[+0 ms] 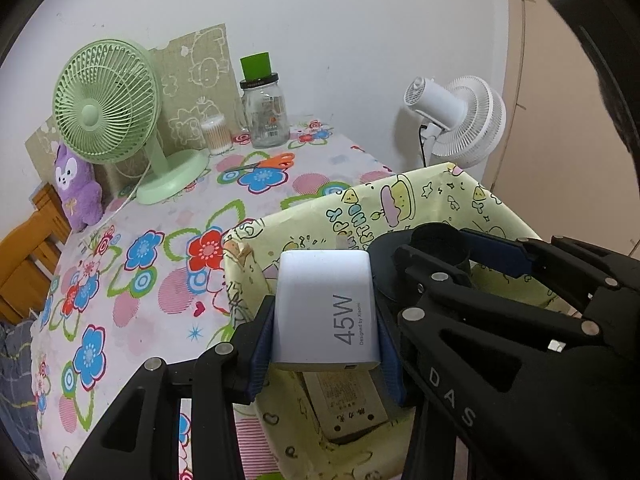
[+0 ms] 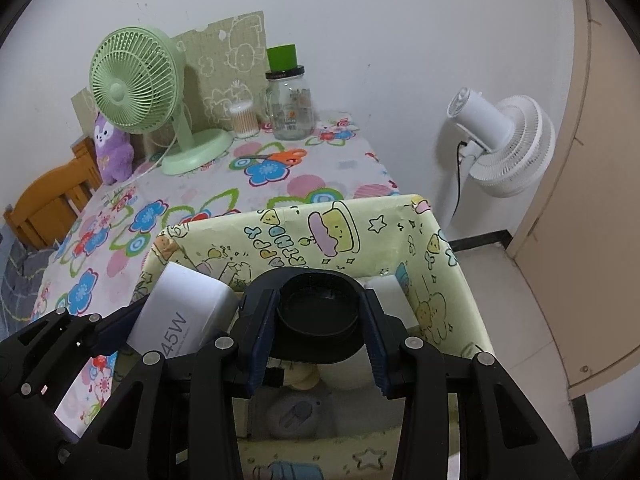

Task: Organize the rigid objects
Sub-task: 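Lower the charger and black cup into the box and open both grippers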

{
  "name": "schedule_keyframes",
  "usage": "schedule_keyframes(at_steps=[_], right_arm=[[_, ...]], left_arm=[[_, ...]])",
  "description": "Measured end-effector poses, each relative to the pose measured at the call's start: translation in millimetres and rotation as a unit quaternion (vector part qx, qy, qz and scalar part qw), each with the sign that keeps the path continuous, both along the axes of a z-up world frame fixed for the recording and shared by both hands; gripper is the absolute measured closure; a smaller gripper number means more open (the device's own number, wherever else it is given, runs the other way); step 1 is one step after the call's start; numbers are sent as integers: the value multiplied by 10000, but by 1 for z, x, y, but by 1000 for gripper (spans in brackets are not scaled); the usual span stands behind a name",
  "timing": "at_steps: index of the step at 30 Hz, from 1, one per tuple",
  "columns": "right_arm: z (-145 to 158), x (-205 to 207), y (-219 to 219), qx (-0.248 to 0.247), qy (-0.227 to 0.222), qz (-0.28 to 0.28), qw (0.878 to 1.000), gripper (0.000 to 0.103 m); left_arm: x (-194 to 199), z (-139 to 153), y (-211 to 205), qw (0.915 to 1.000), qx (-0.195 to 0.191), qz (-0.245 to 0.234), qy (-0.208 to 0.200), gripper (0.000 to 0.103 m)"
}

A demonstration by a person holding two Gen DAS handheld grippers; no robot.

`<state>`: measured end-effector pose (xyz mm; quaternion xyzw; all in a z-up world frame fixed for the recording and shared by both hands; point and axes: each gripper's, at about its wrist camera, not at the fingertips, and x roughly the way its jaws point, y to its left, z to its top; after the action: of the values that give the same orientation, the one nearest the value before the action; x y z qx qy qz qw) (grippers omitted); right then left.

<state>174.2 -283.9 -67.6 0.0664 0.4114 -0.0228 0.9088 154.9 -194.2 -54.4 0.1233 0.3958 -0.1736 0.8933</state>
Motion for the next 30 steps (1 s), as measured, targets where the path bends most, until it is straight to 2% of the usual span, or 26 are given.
schedule_keyframes(at_steps=[8, 11, 30], right_arm=[[-9, 9, -8, 175, 160, -45, 9997, 57], [-9, 10, -8, 148, 169, -54, 9997, 51], [-5, -7, -14, 275, 136, -61, 9995, 49]], left_arm=[[5, -5, -6, 10000, 32, -49, 21, 55], [7, -5, -6, 10000, 5, -77, 42, 55], [5, -10, -12, 9986, -299, -299, 314, 55]])
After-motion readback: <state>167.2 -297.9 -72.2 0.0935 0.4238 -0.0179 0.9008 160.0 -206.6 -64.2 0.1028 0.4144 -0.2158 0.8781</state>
